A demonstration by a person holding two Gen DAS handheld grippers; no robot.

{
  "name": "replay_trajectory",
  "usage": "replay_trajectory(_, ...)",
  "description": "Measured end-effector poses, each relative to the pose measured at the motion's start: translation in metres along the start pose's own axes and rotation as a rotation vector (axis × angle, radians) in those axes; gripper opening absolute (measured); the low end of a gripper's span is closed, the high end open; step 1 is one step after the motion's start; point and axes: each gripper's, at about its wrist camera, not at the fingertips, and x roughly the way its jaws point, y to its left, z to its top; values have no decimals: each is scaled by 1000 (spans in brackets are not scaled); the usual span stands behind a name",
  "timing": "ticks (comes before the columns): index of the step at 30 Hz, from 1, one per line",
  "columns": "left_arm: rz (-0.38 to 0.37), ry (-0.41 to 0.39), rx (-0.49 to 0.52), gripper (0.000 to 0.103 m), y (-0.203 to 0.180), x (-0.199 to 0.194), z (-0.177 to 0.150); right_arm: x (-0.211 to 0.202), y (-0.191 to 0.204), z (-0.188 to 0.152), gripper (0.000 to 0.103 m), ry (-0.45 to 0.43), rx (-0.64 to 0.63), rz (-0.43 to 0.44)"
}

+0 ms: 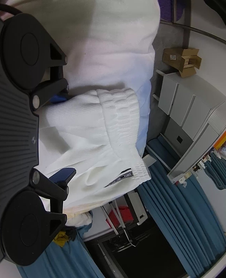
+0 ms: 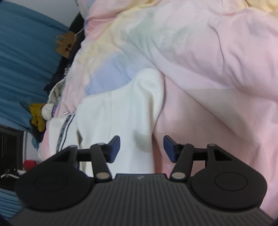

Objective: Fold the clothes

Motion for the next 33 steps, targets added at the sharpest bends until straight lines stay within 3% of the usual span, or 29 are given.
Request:
replay_trajectory(2,5,3,2,70,-3,5,1,11,0,1,57,-17,0,10)
replay_trajectory(4,10,3,-5,58,-3,9,2,21,7,2,56,-54,-57,9)
replay_trajectory(6,-4,5,-28,46,-3,12,5,28,13,5,41,-80,-111,19)
replay_trajectory(7,-11,6,-40,34,-3,13,6,30,16,6,23,-88,-132,28)
replay_trajectory(8,-16,-3,-50,26,-3,12,7,30,16,6,13,-91,-136,38)
replay_trajectory(9,-24,-17,-56,21,-3,10,9,31,17,6,13,-94,-140,47)
replay_trajectory(16,-117,-97,-27,9,-15,-18,22,1,25,8,9,-166,-166,163)
replay_trajectory(23,-236,-137,-8,8,-26,-82,57,-59,35,13,8,-249,-186,327)
replay_trajectory(26,-263,-124,-58,8,-11,-108,80,-87,39,13,8,-297,-226,374)
replay_trajectory(28,-263,-100,-85,8,4,-114,95,-98,41,12,8,-307,-254,380)
replay_trajectory(30,-217,-52,-78,8,15,-109,101,-99,38,11,8,-292,-278,368)
replay_trajectory(33,-118,36,-43,9,31,-96,105,-76,38,5,8,-214,-337,241)
